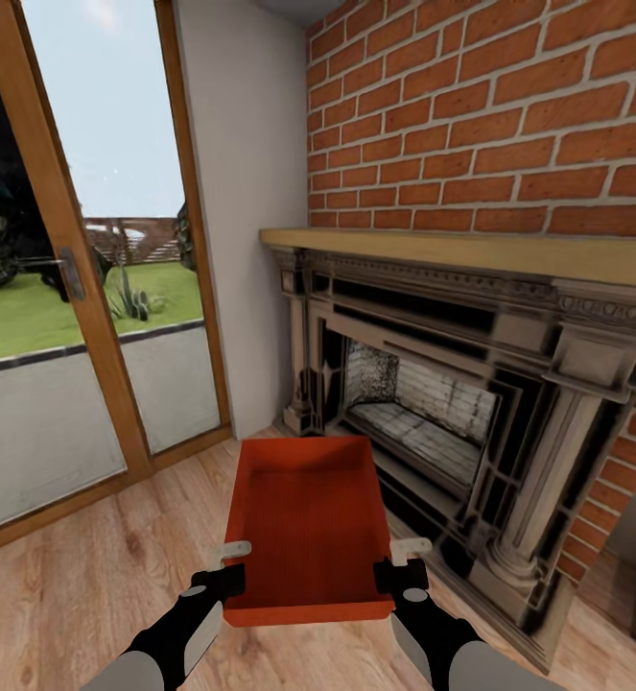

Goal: Move the two storage containers from the living room to the garage. In the garage, place one container on the floor and stack the other container on top of it (either order is fine).

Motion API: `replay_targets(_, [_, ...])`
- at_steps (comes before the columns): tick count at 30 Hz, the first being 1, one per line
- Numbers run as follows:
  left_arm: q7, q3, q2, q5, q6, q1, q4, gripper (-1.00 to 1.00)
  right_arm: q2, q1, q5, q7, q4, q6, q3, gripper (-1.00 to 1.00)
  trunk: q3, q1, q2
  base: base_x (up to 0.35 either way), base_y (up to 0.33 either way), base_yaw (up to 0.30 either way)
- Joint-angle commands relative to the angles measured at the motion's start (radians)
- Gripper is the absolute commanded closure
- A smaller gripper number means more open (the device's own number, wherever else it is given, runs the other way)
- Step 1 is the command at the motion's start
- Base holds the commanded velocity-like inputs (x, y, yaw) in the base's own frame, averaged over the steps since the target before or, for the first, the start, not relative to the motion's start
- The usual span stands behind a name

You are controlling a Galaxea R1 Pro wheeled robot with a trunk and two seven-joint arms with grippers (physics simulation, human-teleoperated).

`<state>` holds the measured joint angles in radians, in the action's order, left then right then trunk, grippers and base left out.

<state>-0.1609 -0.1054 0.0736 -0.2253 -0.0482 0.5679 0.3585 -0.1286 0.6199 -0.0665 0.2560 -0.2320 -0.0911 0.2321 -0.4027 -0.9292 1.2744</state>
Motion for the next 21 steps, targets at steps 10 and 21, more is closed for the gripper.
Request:
replay_targets(10, [-0.012,-0.005,-0.003,-0.016,-0.006,0.0,-0.005,1.0,0.0,0.001,0.01,0.009,-0.003,-0.007,-0.018,1.0,0.014,0.0,0.001,0.0,0.0,0.0])
replay_targets(21, [-0.012,-0.005,-0.003,-0.016,-0.006,0.0,-0.006,1.0,0.0,0.001,0.01,0.009,-0.003,-0.007,-0.018,1.0,0.031,0.0,0.001,0.0,0.0,0.0])
